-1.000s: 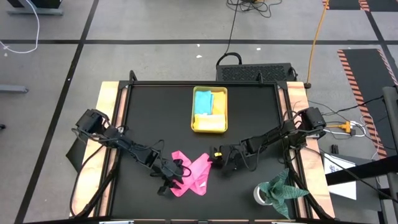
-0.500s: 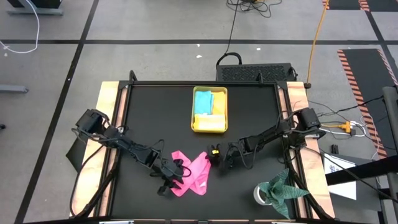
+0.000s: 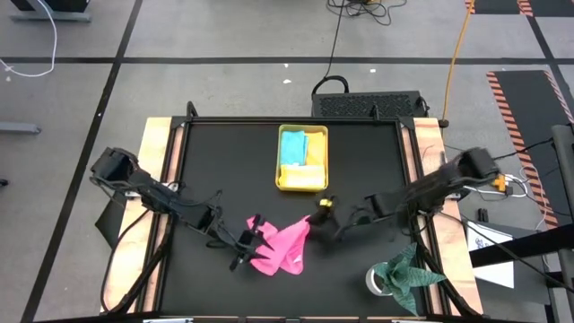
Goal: Fold microfiber towels
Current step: Fold the pink towel
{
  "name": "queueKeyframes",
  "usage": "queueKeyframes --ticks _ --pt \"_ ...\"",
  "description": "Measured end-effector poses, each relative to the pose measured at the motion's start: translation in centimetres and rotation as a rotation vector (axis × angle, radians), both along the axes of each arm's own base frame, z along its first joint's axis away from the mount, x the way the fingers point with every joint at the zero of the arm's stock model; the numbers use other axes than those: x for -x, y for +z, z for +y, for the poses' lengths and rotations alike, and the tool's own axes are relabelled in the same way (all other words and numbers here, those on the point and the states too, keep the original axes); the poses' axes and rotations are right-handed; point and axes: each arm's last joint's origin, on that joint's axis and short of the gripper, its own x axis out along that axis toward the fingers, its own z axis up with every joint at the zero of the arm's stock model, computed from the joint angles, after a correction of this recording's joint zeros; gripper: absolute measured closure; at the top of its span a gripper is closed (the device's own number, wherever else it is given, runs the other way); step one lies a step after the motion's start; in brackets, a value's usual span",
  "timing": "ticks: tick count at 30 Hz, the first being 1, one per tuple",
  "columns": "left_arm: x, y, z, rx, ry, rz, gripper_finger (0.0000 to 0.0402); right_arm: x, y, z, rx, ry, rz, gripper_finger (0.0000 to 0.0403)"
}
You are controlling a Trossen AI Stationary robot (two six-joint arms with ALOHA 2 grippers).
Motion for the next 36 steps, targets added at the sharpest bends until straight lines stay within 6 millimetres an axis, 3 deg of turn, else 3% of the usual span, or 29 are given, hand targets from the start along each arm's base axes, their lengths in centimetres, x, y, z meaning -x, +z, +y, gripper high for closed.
queueKeyframes --ticks 7,12,17,21,31,36 --pt "-1.0 -0.7 1.3 0.023 0.02 0.013 0.0226 2.4 7.0 -0.8 -0.298 -0.102 -0.301 0.0402" --pt "-2.0 -1.0 1.4 -0.067 0.013 -0.113 0.0191 3.6 9.8 -2.2 -0.394 -0.255 -0.479 0.0402" --pt "-3.2 -1.9 1.5 -0.264 0.081 -0.264 0.0182 3.8 9.8 -3.2 -0.377 -0.345 -0.483 0.0402" --pt "-4.3 -3.1 2.2 -0.312 0.141 -0.334 0.0187 3.4 9.6 -3.7 -0.396 -0.374 -0.481 0.0402" --pt "-6.9 -7.5 3.5 -0.291 0.245 -0.2 0.0215 3.3 9.7 -4.4 -0.397 -0.4 -0.498 0.0403" --pt "-8.1 -9.1 4.0 -0.354 0.365 -0.034 0.0234 3.3 9.6 -4.4 -0.397 -0.401 -0.488 0.0403"
